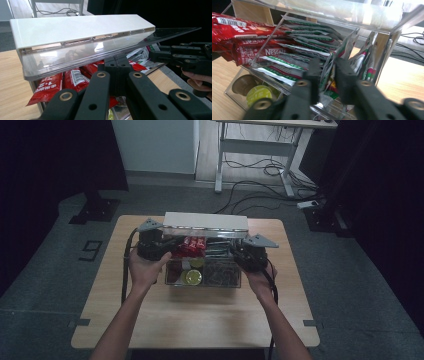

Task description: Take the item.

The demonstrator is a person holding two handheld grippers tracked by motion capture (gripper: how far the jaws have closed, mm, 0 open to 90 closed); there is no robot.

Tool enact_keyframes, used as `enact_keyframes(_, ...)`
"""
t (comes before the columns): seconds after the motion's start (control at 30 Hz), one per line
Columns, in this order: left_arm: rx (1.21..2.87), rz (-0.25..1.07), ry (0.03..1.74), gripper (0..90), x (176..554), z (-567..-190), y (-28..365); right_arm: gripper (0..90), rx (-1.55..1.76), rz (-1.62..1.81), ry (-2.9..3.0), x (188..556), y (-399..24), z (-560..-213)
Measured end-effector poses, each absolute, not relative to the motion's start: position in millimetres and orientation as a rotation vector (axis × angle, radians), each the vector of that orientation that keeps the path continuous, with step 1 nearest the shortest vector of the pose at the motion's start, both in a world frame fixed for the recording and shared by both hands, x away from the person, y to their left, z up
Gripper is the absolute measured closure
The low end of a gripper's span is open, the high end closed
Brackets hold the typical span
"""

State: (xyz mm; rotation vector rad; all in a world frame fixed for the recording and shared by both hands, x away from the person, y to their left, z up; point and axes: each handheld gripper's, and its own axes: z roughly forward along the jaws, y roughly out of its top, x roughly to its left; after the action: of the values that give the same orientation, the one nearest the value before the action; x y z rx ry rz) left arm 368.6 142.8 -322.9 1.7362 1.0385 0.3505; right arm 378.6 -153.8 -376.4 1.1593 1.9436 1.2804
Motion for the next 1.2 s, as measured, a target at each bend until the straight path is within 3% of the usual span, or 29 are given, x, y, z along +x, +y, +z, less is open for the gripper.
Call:
enact_keyframes(0.03, 1.737, 0.351, 1.038, 90.0, 369, -323, 143, 87.6, 1.161, 1.276, 1.948, 379, -155, -376)
enact_keyframes(0.13, 1.735, 0.351, 1.038, 90.0, 369, -323, 143, 89.0, 1.177, 1.315, 1.949, 378, -160, -376)
enact_keyframes(1.2, 1.718, 0.355, 1.040, 90.0, 370, -320, 144, 89.4, 1.126, 1.538, 1.779, 331, -202, -362)
